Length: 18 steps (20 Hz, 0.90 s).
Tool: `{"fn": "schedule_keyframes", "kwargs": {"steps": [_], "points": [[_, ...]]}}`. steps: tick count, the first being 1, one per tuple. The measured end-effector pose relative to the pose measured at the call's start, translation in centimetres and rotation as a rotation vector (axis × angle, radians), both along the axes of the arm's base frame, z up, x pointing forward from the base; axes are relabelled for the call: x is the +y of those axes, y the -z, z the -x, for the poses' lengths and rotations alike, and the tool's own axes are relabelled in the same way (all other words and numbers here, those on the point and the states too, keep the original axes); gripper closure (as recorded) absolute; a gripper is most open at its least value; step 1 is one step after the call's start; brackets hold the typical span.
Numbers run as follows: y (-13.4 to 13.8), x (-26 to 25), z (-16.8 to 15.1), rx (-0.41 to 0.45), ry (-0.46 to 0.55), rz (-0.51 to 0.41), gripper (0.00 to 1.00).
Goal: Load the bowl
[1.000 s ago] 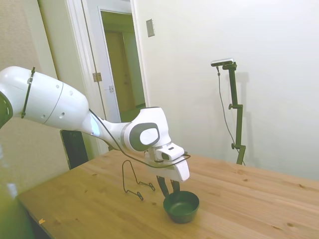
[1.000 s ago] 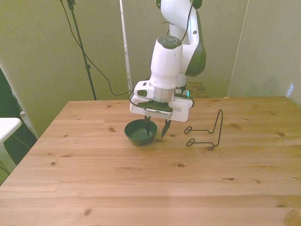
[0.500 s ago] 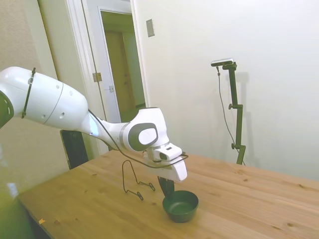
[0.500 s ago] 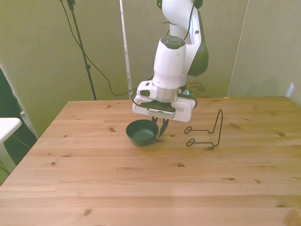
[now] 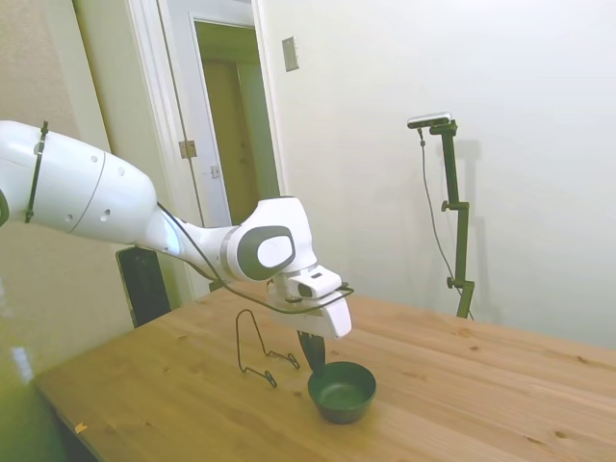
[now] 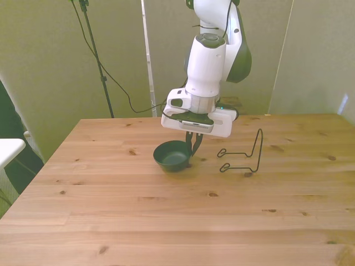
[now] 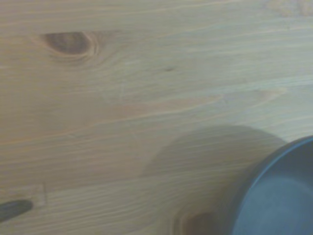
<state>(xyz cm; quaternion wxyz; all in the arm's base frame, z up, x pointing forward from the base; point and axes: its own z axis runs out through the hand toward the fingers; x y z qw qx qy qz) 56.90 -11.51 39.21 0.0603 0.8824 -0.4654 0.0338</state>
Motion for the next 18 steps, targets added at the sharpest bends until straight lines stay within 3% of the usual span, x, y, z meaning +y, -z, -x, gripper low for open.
{"fn": "schedule_keyframes", "kwargs": {"steps": [3,7,10,15,18], "points": [[-3.7,1.5,1.3,-0.031,-0.03,-0.092,1.0],[-13.1,3.2,6.1,-0.106,-0.117,-0.231,1.0],[-17.5,3.7,9.8,-0.134,-0.176,-0.349,1.0],[-16.3,2.5,8.9,-0.096,-0.246,-0.581,1.0],[-16.1,1.6,7.6,-0.098,-0.269,-0.675,1.0]]}}
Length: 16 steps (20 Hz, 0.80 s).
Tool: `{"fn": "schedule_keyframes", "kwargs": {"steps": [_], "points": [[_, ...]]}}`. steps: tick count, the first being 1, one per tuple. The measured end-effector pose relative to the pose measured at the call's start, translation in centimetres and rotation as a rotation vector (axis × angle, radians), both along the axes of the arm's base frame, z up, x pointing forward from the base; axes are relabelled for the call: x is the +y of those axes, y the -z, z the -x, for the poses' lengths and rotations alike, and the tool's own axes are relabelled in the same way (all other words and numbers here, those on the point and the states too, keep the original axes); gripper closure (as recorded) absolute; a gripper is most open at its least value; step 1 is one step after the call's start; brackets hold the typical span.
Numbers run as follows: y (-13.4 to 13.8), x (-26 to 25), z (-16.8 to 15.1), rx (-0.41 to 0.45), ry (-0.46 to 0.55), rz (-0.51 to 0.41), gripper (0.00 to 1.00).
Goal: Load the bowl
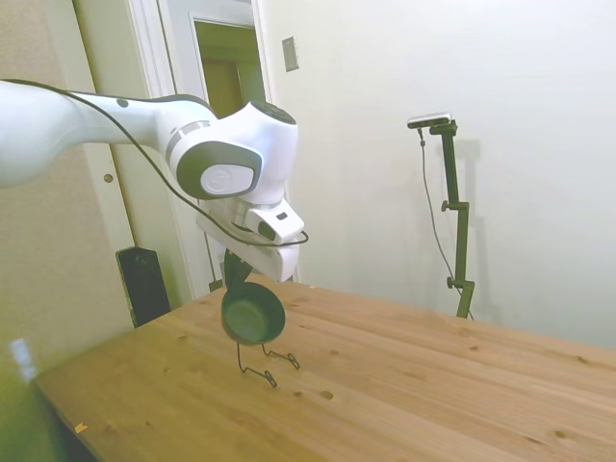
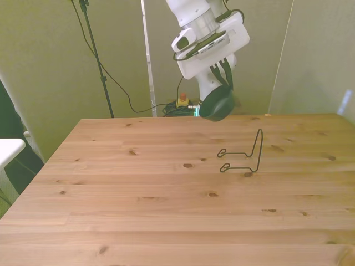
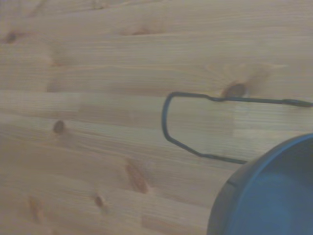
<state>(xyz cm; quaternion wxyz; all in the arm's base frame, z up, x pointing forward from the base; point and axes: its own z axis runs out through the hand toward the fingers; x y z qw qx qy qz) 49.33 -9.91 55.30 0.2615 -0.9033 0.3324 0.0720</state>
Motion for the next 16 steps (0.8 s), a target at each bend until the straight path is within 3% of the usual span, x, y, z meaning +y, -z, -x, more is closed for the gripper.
{"fn": "schedule_keyframes", "kwargs": {"steps": [5,16], "points": [[-0.7,-0.8,-0.4,-0.002,0.001,-0.134,1.0],[3.0,-2.5,-3.8,0.047,0.013,-0.286,1.0]]}}
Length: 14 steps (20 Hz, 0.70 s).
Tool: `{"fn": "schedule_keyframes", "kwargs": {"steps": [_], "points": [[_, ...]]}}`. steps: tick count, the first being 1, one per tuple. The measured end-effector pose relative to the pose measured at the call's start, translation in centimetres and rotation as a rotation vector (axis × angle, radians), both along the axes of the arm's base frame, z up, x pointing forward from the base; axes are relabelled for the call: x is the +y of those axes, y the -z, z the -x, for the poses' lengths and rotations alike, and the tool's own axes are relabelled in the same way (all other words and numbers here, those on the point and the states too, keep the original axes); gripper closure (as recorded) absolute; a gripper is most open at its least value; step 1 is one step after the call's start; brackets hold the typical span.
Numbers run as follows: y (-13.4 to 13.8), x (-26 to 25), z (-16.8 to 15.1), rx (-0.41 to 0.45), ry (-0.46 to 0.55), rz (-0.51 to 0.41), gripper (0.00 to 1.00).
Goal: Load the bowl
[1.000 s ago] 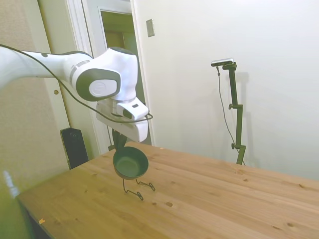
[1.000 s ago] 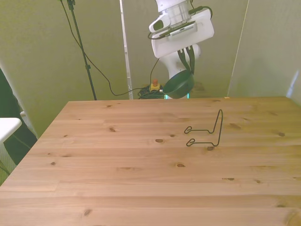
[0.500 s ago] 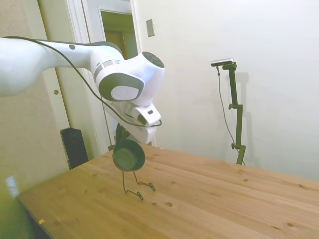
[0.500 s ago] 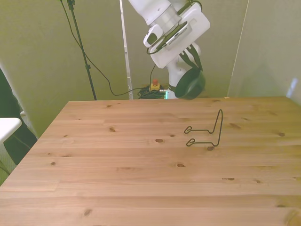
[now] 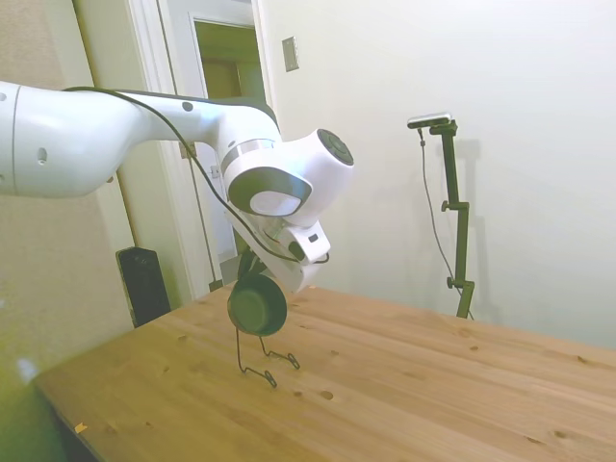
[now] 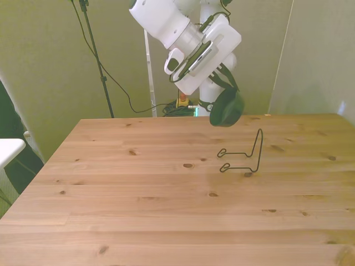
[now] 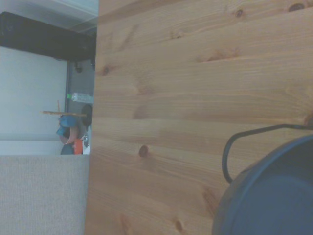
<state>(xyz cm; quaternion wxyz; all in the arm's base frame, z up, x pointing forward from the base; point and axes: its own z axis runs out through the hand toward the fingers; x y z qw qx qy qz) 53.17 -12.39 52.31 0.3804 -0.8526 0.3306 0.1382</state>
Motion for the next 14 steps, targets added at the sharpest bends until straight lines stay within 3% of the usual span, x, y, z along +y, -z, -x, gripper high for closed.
{"fn": "schedule_keyframes", "kwargs": {"steps": [9,14], "points": [[4.9,2.1,-2.2,0.046,-0.048,-0.063,1.0],[6.0,1.6,-2.6,0.056,-0.026,-0.096,1.0]]}}
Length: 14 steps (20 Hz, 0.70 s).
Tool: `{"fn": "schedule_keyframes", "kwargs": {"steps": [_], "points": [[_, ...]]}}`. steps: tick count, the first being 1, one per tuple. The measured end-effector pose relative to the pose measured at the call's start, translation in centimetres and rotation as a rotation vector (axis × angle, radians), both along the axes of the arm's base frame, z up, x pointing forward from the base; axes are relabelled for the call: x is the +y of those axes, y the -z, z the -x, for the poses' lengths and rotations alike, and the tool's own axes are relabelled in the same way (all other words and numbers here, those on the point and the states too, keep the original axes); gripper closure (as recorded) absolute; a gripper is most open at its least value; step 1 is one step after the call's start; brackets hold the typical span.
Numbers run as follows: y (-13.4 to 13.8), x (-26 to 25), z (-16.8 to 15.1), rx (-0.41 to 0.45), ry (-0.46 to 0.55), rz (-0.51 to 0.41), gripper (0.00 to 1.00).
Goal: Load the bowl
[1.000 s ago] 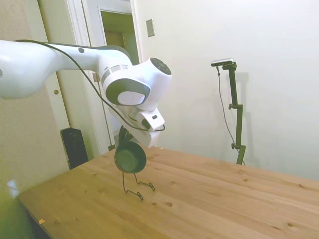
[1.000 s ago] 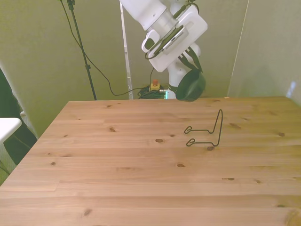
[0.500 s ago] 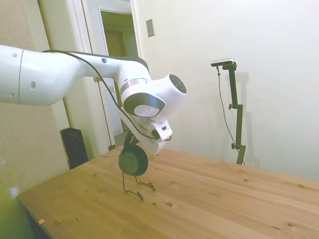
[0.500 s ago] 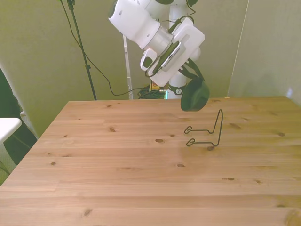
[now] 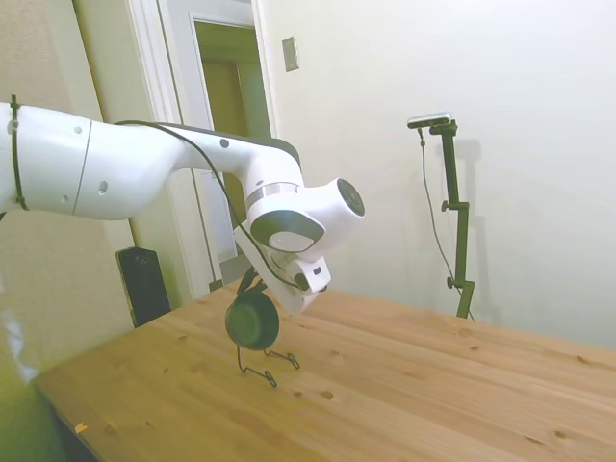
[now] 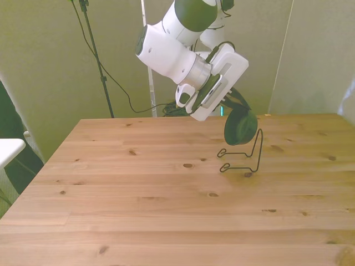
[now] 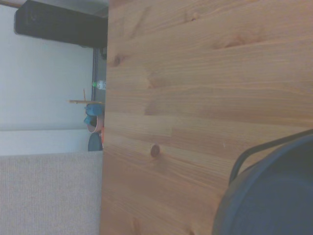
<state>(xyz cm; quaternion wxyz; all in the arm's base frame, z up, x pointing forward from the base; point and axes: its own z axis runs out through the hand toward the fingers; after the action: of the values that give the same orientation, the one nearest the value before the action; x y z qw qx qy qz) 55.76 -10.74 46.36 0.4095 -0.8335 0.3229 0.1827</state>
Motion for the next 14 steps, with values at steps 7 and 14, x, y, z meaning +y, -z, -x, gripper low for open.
{"fn": "schedule_keyframes", "kwargs": {"steps": [7,14], "points": [[1.7,-1.2,-0.4,0.025,0.018,-0.005,1.0],[2.1,0.7,-1.0,0.021,-0.007,0.001,1.0]]}}
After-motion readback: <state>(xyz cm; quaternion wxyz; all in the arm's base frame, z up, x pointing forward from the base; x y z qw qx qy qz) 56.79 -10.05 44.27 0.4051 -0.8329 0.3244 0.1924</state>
